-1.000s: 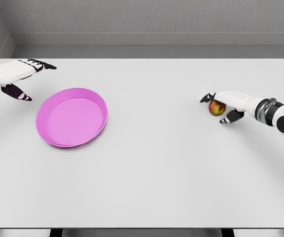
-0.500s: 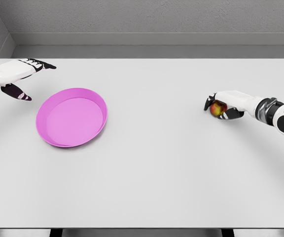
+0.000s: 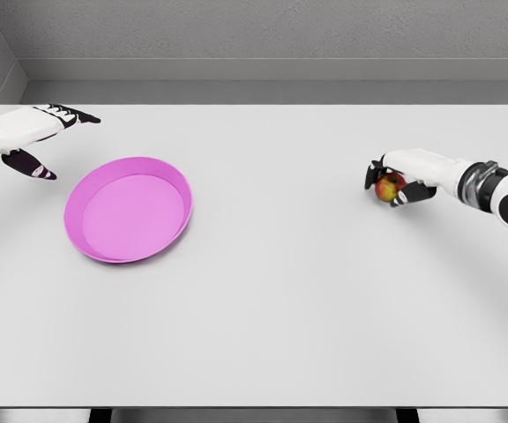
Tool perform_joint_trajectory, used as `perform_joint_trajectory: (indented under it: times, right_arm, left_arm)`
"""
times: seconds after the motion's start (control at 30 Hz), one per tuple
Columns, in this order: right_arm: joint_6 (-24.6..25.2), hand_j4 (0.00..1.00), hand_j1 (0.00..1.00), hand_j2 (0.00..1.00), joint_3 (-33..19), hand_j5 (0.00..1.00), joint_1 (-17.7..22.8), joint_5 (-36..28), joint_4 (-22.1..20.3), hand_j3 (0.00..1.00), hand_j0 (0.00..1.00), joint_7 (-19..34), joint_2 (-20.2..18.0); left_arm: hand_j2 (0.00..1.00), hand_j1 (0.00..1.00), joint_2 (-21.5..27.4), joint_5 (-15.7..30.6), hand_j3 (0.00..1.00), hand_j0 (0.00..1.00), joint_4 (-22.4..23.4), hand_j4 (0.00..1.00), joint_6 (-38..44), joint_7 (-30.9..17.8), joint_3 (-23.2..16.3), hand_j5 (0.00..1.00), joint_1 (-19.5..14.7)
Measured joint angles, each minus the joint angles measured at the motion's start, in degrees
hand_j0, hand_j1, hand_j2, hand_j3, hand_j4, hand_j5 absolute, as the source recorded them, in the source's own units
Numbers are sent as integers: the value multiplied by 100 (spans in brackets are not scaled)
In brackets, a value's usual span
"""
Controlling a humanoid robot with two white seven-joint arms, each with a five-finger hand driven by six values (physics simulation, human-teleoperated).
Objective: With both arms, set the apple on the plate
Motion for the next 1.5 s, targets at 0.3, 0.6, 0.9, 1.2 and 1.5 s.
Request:
perform_joint_trajectory:
  times: [0.3, 0.6, 0.9, 1.2, 1.5]
  right_arm:
    - [6, 46, 46, 46, -12, 46, -79, 2, -280, 46, 46, 68, -13]
    - [0, 45, 45, 45, -40, 45, -88, -1, -892, 45, 45, 243, 30]
    - [-37, 45, 45, 45, -49, 45, -123, -1, -1221, 45, 45, 388, 284]
    - [-43, 46, 46, 46, -18, 46, -167, 5, -1240, 46, 46, 617, 786]
    - [-27, 46, 46, 46, 15, 46, -264, 14, -1223, 46, 46, 869, 1320]
  left_arm:
    - [100, 100, 0, 0, 100, 100, 0, 100, 0, 0, 0, 100, 0]
    - [100, 100, 0, 0, 100, 100, 0, 100, 0, 0, 0, 100, 0]
    - [100, 100, 0, 0, 100, 100, -2, 100, 0, 0, 2, 100, 0]
    - [100, 100, 0, 0, 100, 100, 0, 100, 0, 0, 2, 100, 0]
    - [100, 100, 0, 0, 100, 100, -6, 100, 0, 0, 0, 100, 0]
